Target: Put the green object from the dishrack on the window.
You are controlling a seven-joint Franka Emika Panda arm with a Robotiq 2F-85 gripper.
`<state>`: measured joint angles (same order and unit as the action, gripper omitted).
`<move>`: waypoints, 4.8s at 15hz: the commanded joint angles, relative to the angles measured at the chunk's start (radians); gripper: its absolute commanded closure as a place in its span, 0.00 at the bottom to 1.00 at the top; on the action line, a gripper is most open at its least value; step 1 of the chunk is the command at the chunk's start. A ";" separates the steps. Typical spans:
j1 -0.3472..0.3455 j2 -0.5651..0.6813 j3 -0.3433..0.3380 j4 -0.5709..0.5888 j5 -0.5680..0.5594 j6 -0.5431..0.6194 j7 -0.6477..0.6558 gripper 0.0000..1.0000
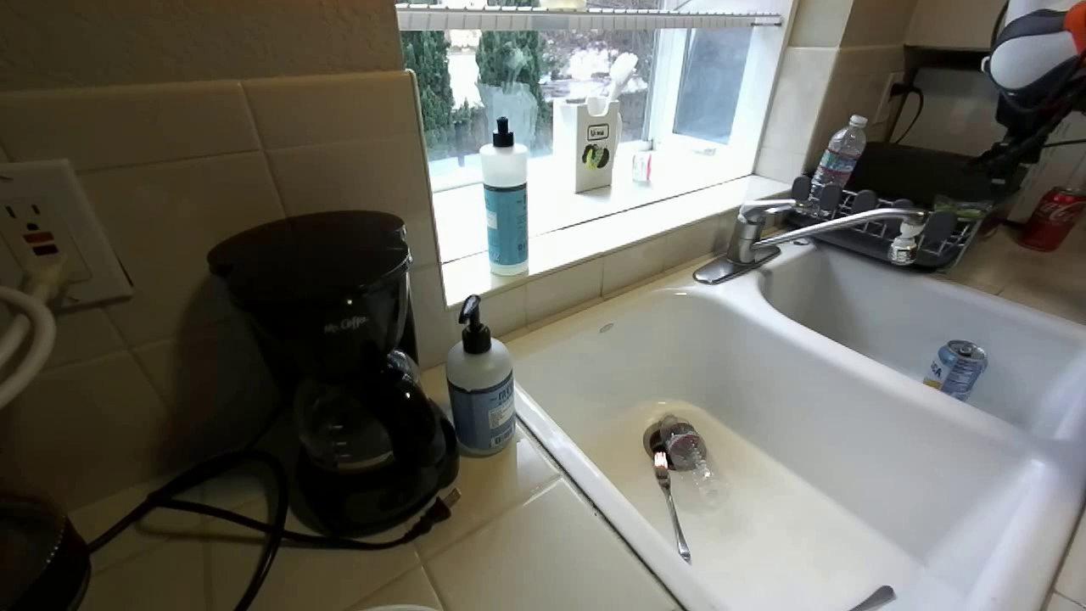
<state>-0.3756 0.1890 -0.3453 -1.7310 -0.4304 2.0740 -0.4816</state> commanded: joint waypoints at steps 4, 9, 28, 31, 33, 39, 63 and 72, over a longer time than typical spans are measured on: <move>-0.011 0.063 -0.028 0.059 0.012 -0.017 0.332 0.00; -0.015 0.063 -0.030 0.052 0.017 -0.005 0.392 0.00; -0.013 0.138 0.010 0.042 0.035 0.154 0.183 0.09; -0.015 0.151 0.003 0.040 0.027 0.157 0.201 0.04; -0.021 0.179 0.002 0.051 0.030 0.170 0.207 0.31; 0.001 0.186 -0.016 0.058 -0.021 0.156 0.253 0.79; 0.228 -0.559 0.151 -0.278 -0.143 0.241 -0.158 0.98; 0.252 -0.559 0.119 -0.246 -0.065 0.313 -0.444 0.93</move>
<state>-0.1073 -0.3730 -0.2393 -1.9800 -0.5062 2.3869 -0.9180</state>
